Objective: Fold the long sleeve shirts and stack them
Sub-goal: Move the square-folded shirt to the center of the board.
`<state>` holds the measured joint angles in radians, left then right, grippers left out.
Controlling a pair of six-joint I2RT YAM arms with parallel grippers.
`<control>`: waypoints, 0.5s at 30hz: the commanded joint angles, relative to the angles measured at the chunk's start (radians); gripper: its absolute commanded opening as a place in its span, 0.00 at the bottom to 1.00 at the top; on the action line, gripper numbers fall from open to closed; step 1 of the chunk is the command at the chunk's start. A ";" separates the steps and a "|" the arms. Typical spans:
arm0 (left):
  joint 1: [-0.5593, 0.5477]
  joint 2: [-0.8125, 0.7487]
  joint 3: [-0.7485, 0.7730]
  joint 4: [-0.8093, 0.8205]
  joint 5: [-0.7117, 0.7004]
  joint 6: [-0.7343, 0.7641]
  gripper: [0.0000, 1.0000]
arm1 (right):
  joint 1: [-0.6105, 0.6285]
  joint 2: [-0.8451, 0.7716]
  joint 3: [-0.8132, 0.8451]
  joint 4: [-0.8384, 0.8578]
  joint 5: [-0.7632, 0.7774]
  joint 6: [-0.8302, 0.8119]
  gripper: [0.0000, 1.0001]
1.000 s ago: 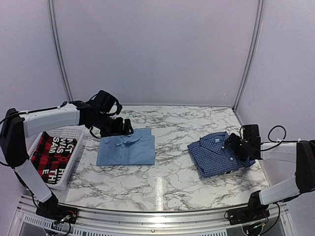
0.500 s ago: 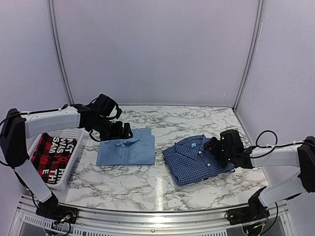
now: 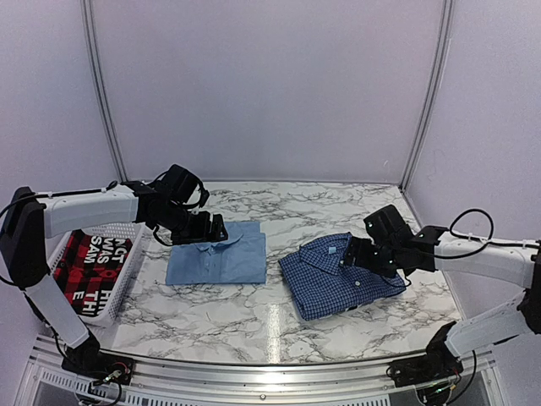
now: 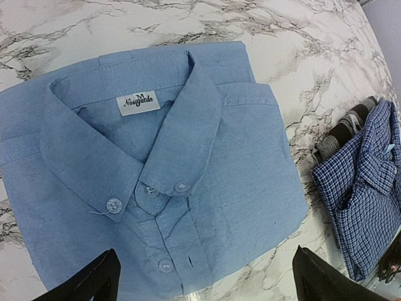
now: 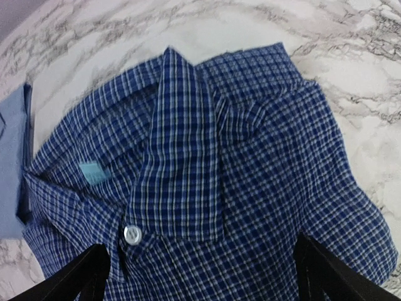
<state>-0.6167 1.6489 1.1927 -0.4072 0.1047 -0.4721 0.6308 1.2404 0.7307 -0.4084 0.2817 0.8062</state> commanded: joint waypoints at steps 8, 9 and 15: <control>-0.003 -0.025 -0.002 0.018 0.006 0.001 0.99 | 0.209 0.038 0.003 -0.274 0.024 0.018 0.99; -0.003 -0.023 -0.002 0.018 0.005 0.000 0.99 | 0.222 0.050 -0.009 -0.262 0.014 0.033 0.98; -0.003 -0.029 -0.011 0.018 0.000 -0.004 0.99 | 0.280 0.071 -0.040 -0.232 0.015 0.154 0.99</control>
<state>-0.6167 1.6489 1.1927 -0.4019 0.1047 -0.4717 0.8806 1.3113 0.7136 -0.6163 0.2985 0.8509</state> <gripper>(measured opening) 0.989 0.986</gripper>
